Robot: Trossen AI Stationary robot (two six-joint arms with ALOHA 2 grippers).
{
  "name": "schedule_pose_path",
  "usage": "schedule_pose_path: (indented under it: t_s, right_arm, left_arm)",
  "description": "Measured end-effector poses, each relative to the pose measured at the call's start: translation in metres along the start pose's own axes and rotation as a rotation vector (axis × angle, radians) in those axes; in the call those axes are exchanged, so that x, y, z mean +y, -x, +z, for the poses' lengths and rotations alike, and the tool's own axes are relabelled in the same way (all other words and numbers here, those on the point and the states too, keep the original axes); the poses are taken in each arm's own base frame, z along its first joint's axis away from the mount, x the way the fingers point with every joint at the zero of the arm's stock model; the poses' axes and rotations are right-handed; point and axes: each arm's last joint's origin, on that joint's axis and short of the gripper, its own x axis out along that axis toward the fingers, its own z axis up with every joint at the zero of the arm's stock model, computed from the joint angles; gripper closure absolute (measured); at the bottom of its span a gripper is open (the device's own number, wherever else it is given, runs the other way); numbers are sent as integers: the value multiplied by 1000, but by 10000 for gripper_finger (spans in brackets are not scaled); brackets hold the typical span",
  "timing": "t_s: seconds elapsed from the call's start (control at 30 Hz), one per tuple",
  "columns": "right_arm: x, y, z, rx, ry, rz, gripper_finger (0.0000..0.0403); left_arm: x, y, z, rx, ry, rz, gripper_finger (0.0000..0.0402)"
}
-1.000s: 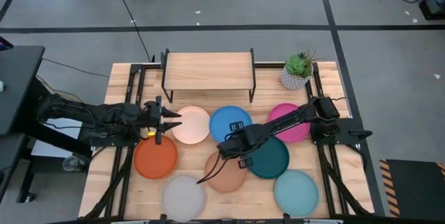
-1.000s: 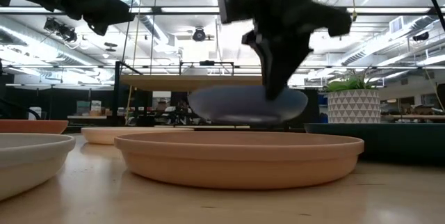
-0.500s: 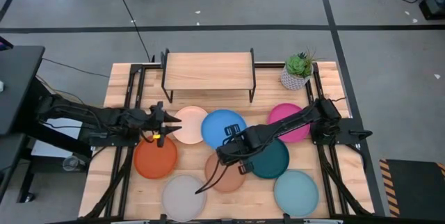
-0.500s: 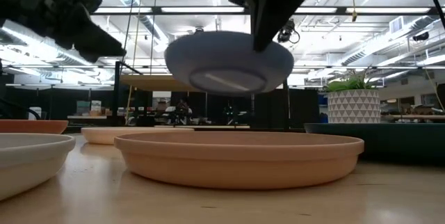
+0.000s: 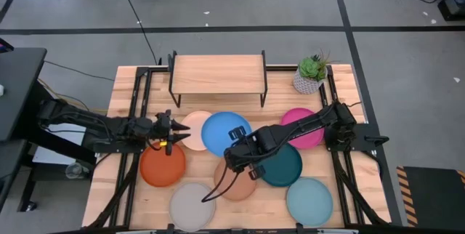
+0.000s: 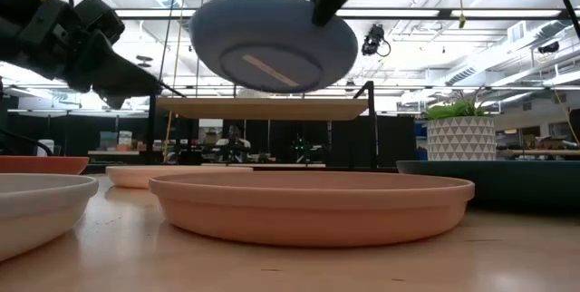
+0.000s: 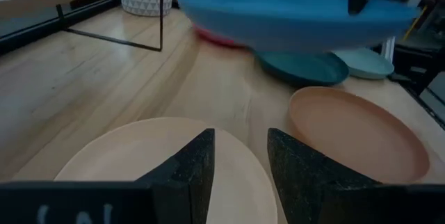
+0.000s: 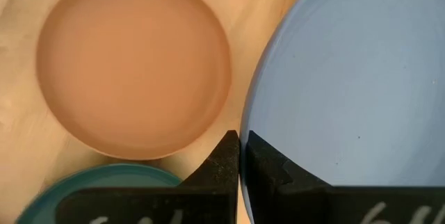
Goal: Place and stack plates onto a shelf
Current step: Put the blue plate on the shelf
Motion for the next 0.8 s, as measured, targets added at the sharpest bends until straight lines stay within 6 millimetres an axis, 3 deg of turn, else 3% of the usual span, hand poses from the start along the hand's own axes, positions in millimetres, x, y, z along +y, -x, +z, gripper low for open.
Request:
schedule_pose_path:
  t_s: [0.2,0.37,0.5,0.8]
  right_arm:
    - [-5,22,6,-41,70,-14,386]
    - [-22,33,0,10,74,-113,386]
    - [-50,28,-13,101,22,-199,386]
    - [-134,16,-57,234,-191,-244,386]
  left_arm:
    - [1,0,-3,10,23,3,260]
    - [1,0,-3,10,23,3,260]
    - [1,0,-3,6,24,2,260]
    - [0,0,-1,-15,31,-4,260]
